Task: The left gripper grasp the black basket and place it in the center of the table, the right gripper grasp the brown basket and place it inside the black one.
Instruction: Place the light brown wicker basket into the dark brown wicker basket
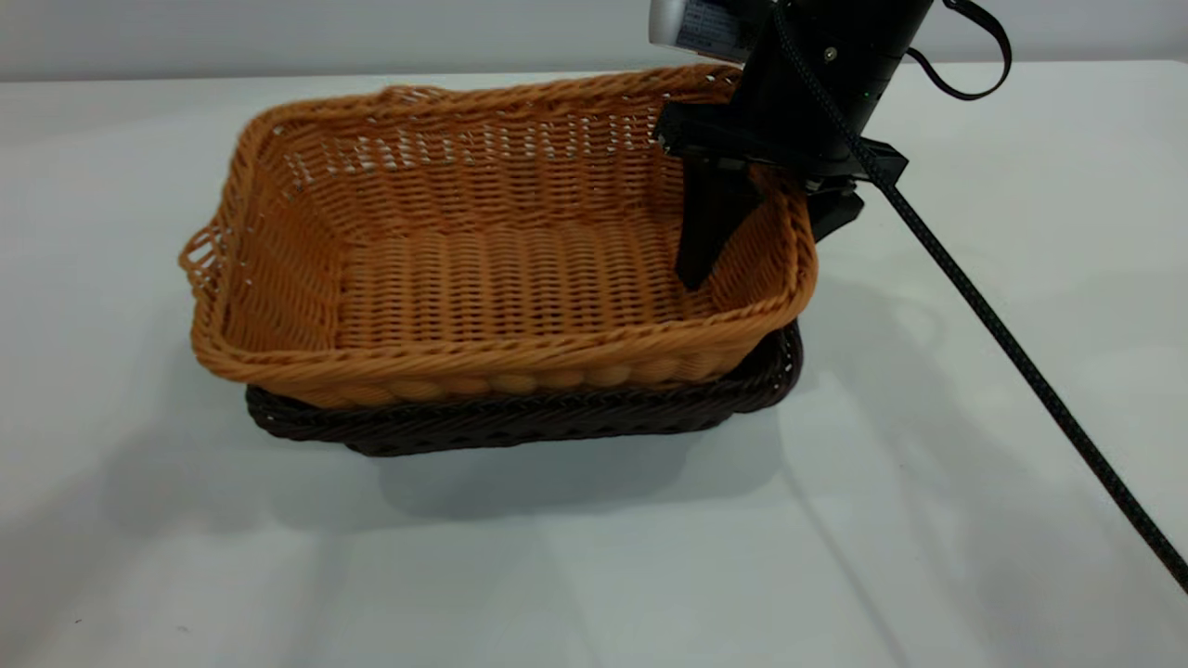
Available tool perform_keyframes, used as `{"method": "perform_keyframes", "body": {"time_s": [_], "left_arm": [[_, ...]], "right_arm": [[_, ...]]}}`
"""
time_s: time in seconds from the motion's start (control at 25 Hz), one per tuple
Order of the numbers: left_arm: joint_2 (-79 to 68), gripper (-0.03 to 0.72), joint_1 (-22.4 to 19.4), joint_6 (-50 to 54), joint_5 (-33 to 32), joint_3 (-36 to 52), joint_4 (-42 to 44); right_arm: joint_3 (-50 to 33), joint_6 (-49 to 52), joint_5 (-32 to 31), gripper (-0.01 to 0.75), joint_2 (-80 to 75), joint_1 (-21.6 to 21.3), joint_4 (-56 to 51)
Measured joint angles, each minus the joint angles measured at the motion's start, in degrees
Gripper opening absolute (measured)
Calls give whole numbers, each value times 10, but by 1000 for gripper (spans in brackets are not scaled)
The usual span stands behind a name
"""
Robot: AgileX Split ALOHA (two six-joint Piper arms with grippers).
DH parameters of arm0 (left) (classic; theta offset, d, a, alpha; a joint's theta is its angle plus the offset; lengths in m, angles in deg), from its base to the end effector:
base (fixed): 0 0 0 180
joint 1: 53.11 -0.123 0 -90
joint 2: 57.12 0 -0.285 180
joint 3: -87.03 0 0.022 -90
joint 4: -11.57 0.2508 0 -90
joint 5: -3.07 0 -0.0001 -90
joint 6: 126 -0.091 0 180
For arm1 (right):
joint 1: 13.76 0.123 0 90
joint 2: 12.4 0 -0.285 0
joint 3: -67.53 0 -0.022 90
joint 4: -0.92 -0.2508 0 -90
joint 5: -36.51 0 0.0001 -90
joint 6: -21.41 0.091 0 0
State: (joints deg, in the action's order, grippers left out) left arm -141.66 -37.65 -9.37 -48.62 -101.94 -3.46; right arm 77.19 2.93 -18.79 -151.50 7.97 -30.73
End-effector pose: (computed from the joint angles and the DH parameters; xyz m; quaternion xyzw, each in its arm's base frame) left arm 0.2669 -0.0930 0.4377 0.5431 0.7034 0.0619 0.4544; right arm 0.3780 0.1929 0.0852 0.1761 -0.9592 -0.2164 0.0459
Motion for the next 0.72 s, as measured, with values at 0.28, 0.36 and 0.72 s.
{"method": "perform_keyframes", "body": {"time_s": [0.28,0.36,0.72], "left_arm": [[0,383,0,0,-1,0,-21],[0,383,0,0,-2,0,-35],[0,383,0,0,-37,0,-47]], "right_arm": [[48,7,-124,522,0,0,62],[68,23,-127,523,0,0,81],[104,81,-134,523,4,0,128]]}}
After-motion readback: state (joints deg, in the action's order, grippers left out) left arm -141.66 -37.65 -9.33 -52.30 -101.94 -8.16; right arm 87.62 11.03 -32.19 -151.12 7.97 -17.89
